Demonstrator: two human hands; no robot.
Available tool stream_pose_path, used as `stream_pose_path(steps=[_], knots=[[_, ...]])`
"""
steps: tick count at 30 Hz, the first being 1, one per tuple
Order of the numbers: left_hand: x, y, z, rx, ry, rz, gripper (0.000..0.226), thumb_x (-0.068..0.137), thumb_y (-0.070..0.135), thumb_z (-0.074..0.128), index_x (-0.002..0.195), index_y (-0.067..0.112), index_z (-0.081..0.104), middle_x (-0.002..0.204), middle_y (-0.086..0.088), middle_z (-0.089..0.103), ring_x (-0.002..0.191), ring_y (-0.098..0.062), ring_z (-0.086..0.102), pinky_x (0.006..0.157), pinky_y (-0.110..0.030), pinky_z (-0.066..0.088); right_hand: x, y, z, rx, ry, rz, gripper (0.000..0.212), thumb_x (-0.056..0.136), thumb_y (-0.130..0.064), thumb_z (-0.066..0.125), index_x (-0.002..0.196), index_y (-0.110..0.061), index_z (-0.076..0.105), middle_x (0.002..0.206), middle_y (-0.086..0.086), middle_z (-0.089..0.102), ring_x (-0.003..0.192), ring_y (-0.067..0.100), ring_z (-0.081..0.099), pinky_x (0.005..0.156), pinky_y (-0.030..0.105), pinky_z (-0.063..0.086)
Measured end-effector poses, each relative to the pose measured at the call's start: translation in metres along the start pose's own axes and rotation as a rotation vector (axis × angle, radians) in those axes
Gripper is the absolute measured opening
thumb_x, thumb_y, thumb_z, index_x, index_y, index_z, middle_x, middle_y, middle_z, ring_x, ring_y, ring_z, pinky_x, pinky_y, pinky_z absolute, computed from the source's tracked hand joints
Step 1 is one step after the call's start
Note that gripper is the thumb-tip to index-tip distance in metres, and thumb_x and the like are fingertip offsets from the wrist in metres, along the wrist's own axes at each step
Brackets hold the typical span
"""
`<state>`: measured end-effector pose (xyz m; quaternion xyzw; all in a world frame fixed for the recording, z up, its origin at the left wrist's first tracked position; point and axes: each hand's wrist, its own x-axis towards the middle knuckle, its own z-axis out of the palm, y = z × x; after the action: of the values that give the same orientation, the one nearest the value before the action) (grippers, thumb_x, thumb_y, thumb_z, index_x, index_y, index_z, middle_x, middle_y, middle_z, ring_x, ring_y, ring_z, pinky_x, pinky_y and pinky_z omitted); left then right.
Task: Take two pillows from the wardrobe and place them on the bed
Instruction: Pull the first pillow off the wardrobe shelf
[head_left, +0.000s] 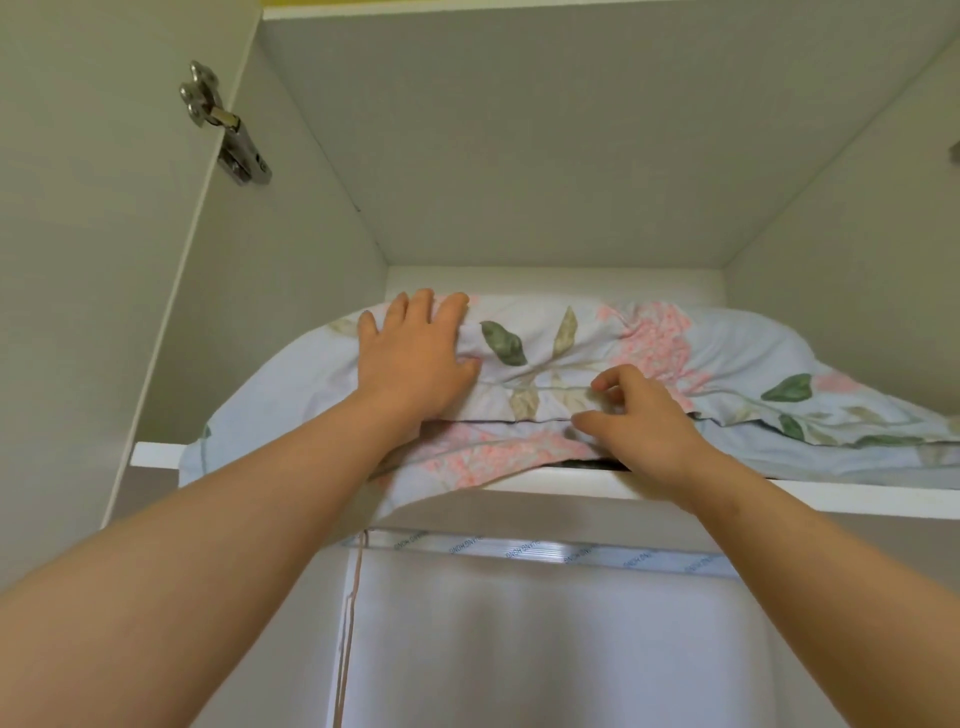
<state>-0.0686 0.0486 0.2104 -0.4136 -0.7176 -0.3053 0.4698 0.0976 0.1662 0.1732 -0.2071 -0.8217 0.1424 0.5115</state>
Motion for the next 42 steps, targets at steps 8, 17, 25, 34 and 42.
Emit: stream_pose_path(steps=[8, 17, 25, 34, 42], knots=[[0.024, -0.013, -0.022, -0.019, -0.283, 0.010, 0.091, 0.073, 0.051, 0.067, 0.145, 0.034, 0.014, 0.151, -0.003, 0.028, 0.137, -0.030, 0.032, 0.108, -0.054, 0.030, -0.008, -0.004, -0.002, -0.036, 0.019, -0.030, 0.067, 0.084, -0.026, 0.059, 0.140, -0.030, 0.023, 0.148, 0.004, 0.020, 0.134, 0.031, 0.022, 0.104, 0.040, 0.028], [0.023, -0.011, -0.011, 0.117, -0.152, 0.055, 0.028, 0.096, 0.019, 0.038, 0.119, 0.014, 0.053, 0.119, -0.020, 0.061, 0.106, -0.038, 0.057, 0.084, -0.039, 0.045, -0.010, -0.005, -0.002, -0.117, -0.027, -0.061, 0.071, 0.083, -0.031, 0.058, 0.142, -0.036, 0.018, 0.151, -0.002, 0.018, 0.134, 0.030, 0.023, 0.100, 0.042, 0.032], [0.059, 0.036, -0.083, 0.370, 0.109, 0.191, 0.026, 0.090, 0.006, 0.042, 0.109, 0.004, 0.059, 0.116, -0.029, 0.059, 0.108, -0.045, 0.056, 0.084, -0.042, 0.045, -0.009, -0.006, -0.004, -0.034, -0.015, -0.021, 0.079, 0.082, -0.038, 0.055, 0.144, -0.040, 0.006, 0.155, -0.004, 0.010, 0.140, 0.028, 0.017, 0.107, 0.048, 0.028], [0.025, 0.086, -0.112, 0.274, 0.056, 0.253, 0.024, 0.090, 0.015, 0.046, 0.105, 0.007, 0.063, 0.119, -0.024, 0.060, 0.109, -0.042, 0.056, 0.075, -0.038, 0.039, -0.012, 0.000, -0.009, 0.336, 0.200, -0.013, 0.063, 0.086, -0.043, 0.054, 0.140, -0.023, 0.030, 0.149, 0.002, 0.033, 0.136, 0.027, 0.031, 0.111, 0.050, 0.030], [-0.027, 0.032, -0.121, -0.108, -0.526, 0.220, 0.107, 0.060, 0.056, 0.078, 0.145, 0.030, 0.019, 0.149, 0.006, 0.028, 0.134, -0.015, 0.032, 0.110, -0.026, 0.026, -0.044, -0.026, -0.028, -0.128, 0.512, -0.251, 0.083, 0.064, -0.034, 0.068, 0.138, -0.027, 0.032, 0.146, 0.007, 0.027, 0.134, 0.029, 0.025, 0.109, 0.043, 0.020]])
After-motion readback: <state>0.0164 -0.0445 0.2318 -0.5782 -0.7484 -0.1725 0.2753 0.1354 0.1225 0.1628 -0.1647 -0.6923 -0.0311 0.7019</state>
